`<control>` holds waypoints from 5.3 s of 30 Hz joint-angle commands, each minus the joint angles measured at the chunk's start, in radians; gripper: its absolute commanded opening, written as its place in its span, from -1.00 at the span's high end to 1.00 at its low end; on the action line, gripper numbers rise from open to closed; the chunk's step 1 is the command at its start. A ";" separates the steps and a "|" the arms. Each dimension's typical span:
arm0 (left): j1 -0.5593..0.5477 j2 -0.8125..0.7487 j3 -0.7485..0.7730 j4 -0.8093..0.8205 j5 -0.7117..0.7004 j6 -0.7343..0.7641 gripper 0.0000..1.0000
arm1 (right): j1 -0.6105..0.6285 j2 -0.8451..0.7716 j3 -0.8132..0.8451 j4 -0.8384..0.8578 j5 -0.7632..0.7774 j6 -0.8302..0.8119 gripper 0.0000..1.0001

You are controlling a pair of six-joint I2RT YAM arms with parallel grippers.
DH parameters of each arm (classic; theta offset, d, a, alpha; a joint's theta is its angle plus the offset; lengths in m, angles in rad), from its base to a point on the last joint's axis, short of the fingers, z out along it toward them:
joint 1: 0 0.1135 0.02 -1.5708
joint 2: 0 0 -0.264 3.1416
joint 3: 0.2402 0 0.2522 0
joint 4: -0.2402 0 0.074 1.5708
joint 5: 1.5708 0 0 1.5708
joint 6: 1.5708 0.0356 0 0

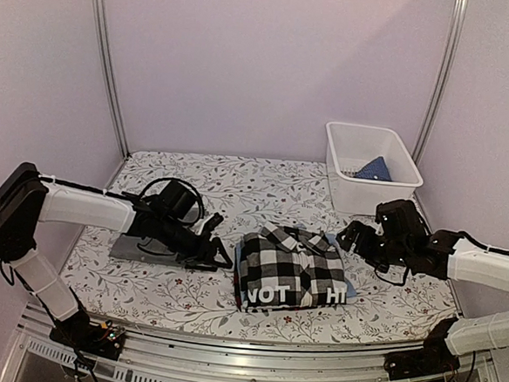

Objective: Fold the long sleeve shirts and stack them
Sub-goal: Move the square-folded shirt to the center of the board, then pick up the square-folded shirt from the center of the board.

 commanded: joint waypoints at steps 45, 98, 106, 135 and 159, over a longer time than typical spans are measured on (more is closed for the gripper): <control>-0.006 0.265 0.089 0.105 -0.134 -0.169 1.00 | 0.336 0.553 0.646 -0.412 0.034 -0.179 -0.42; 0.256 0.278 0.301 -0.118 -0.184 0.057 1.00 | -0.102 0.745 0.355 0.459 -0.476 -0.137 -0.48; 0.290 0.184 0.329 -0.208 -0.265 0.090 0.67 | -0.103 0.672 0.462 0.174 -0.337 -0.231 -0.52; 0.885 0.037 0.145 -0.297 -0.386 0.190 0.39 | 0.338 1.311 1.580 -0.082 -0.381 -0.322 -0.39; 0.867 0.137 0.110 -0.280 -0.321 0.188 0.34 | 0.400 1.509 1.633 -0.200 -0.021 -0.262 -0.31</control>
